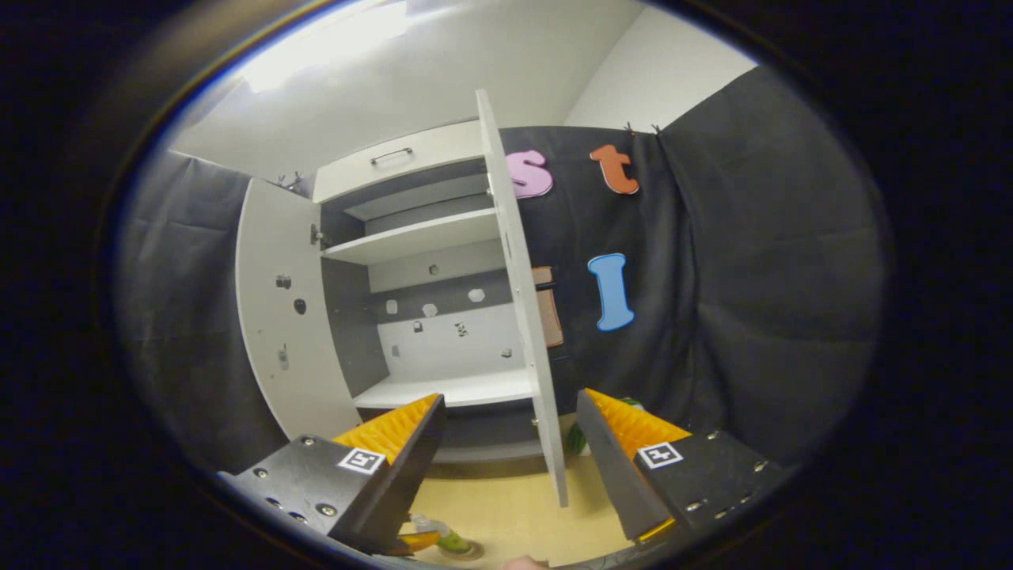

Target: Grasp the bottle in the cabinet with the left hand and place it on the coaster, then close the right door with the right hand and the left door with the left hand.

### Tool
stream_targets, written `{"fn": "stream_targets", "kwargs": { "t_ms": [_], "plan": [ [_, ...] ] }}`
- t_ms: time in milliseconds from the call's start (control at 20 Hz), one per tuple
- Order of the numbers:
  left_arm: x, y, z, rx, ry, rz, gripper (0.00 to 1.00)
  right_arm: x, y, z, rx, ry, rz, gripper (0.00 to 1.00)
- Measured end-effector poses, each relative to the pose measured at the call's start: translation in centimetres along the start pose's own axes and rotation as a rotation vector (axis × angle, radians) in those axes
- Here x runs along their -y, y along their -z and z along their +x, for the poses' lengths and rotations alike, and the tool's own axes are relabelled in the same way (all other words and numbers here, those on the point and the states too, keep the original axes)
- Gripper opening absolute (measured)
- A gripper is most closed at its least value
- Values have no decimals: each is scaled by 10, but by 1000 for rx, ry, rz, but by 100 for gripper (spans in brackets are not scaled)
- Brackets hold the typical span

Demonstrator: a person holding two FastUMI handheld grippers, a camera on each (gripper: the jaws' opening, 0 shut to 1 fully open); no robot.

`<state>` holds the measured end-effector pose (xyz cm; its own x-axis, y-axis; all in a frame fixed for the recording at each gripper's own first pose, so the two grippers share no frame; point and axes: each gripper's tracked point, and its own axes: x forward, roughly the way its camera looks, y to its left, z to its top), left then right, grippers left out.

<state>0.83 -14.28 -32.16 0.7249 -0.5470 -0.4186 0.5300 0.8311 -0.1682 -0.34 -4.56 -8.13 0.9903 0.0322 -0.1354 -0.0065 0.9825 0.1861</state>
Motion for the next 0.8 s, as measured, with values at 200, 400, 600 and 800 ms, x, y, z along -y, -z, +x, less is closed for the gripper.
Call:
{"fn": "stream_targets", "kwargs": {
  "t_ms": [200,400,600,800],
  "plan": [
    [-9,-47,-10,70,-50,21,91,29,-14,8,17,28,-55,100],
    [-10,-110,-23,180,-62,62,92,56,-33,22,30,26,-51,100],
    [-18,-166,-37,254,-122,38,96,98,-37,44,8,45,-80,100],
    [-25,-216,-60,335,-143,38,96,145,-51,72,-3,96,-147,100]
  ]
}}
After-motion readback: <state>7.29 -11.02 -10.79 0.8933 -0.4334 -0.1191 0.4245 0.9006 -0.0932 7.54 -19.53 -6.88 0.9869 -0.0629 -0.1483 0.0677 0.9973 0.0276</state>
